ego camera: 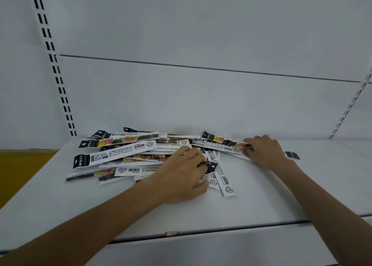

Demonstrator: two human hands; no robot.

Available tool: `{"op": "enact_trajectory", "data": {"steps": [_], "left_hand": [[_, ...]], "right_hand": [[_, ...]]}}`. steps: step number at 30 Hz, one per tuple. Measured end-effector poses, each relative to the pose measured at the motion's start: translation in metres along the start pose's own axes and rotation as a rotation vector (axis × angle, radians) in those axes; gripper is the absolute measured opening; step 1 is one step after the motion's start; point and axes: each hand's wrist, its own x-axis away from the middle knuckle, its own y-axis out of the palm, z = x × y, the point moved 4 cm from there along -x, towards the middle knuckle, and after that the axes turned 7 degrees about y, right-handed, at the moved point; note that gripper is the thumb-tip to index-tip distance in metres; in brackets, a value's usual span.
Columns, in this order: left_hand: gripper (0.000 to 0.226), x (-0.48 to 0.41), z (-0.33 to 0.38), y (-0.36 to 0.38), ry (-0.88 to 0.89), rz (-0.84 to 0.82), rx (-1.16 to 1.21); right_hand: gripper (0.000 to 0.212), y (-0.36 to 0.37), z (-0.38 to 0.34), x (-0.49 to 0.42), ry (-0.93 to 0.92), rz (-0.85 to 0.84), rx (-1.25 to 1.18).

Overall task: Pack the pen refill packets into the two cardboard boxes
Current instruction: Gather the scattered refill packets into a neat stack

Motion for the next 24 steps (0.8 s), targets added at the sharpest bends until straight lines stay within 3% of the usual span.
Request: {"op": "enact_trajectory", "data": {"steps": [4,8,11,14,19,22,24], "left_hand": [[0.055,-0.004,-0.001,0.007,-0.025,-0.046,0.116],[0.049,0.003,-0.008,0.008,0.017,-0.01,0.234],[0.037,0.007,-0.013,0.01,0.037,0.037,0.208],[0.026,0.009,-0.018,0.011,0.051,0.084,0.137],[0.026,0.019,-0.029,0.005,-0.002,0.171,0.118],[0.047,0.022,-0.042,-0.004,-0.071,0.204,0.15],[0.064,0.02,-0.065,-0.007,-0.224,0.177,0.191]], "right_hand": [[0.048,-0.013,-0.026,0.008,0.008,0.045,0.134],[0.075,-0.017,-0.054,0.023,0.073,-0.172,-0.114],[0.095,-0.023,-0.075,0.034,0.068,-0.284,-0.073],[0.09,-0.024,-0.083,0.038,0.038,-0.337,-0.033],[0.059,-0.028,-0.066,0.023,-0.007,-0.401,-0.204],[0.066,-0.025,-0.067,0.022,-0.031,-0.415,-0.174],[0.071,-0.022,-0.074,0.029,-0.068,-0.46,-0.141]]}}
